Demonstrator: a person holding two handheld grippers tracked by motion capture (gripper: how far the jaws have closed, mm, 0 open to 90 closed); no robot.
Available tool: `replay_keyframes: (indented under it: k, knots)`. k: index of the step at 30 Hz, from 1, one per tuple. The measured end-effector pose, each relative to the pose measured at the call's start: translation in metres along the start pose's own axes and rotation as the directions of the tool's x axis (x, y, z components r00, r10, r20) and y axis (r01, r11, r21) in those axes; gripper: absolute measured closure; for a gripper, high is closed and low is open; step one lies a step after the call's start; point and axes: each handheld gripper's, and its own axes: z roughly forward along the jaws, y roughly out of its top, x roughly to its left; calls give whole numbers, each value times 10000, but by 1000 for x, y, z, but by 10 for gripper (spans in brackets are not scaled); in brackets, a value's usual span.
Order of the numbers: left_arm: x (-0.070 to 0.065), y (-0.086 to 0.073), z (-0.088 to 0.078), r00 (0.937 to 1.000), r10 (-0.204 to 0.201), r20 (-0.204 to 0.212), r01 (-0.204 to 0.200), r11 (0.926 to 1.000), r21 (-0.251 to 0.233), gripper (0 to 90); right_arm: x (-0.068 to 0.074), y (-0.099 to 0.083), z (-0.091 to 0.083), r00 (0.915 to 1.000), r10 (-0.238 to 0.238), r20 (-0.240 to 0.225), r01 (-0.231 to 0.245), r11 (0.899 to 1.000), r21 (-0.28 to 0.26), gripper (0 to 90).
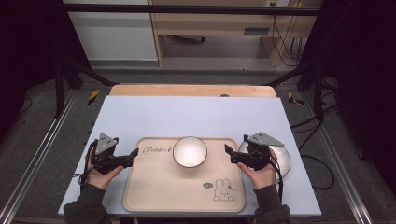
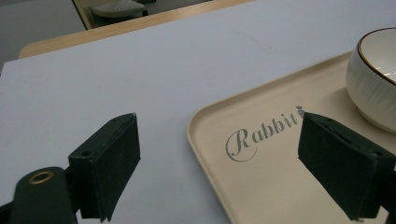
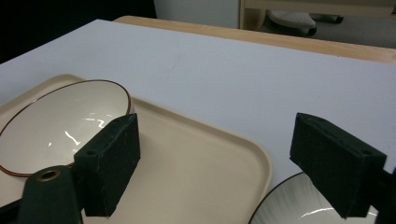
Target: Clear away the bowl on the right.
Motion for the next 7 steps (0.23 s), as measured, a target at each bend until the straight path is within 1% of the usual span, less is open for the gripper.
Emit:
replay_keyframes:
  k: [3,5,7]
  knots:
    - [1,-4,2,10000,-4,-5,5,9999,123,127,-4,-4,-3,10000,36,66,-35,9999,-119,155]
    - [2,-7,3,10000,-47,-55,48,9998,203,127,-4,-6,-4,9999,-42,125,45,9998,-187,155]
    - [3,-8,3,9999,-122,-73,124,9997,226,127,-4,-7,-4,9999,-57,92,59,9999,-151,155]
